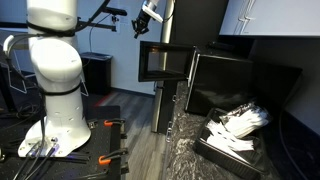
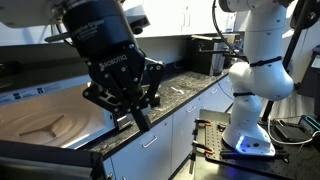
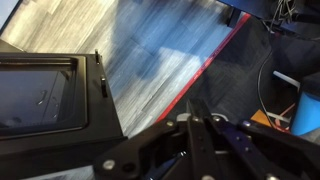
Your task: Open the microwave door
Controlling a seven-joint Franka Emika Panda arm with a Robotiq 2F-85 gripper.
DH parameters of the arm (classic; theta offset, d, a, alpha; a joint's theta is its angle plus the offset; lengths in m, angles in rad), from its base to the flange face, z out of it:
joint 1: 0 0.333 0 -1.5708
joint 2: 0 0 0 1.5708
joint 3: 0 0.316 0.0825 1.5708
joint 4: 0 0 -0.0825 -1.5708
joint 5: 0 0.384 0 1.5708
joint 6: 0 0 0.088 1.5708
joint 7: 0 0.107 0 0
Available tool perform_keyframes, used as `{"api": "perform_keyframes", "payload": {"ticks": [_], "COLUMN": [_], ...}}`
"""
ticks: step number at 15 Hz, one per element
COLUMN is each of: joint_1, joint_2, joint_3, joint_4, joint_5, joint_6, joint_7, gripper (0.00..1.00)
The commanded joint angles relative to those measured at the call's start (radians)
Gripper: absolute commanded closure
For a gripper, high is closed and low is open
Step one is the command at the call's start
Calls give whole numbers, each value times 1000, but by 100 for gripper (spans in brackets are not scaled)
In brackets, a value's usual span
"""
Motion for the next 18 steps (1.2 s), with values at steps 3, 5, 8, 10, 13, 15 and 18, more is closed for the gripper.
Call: {"api": "perform_keyframes", "payload": {"ticks": [3,5,8,10,13,15,18], "joint_1": [-7,-3,12,28,40,41,33], "joint_2": [-223,-309,-437,-513,-603,-665,-764], "joint_3": [33,41,43,44,50,51,52], "joint_4": [-225,-312,-430,-489,-548,-592,-654], "joint_5": [95,143,204,221,206,198,174], "joint_6": [74,98,95,80,59,56,36], "joint_7": [244,331,452,523,655,740,869], "gripper": [100,100,100,100,100,100,100]}}
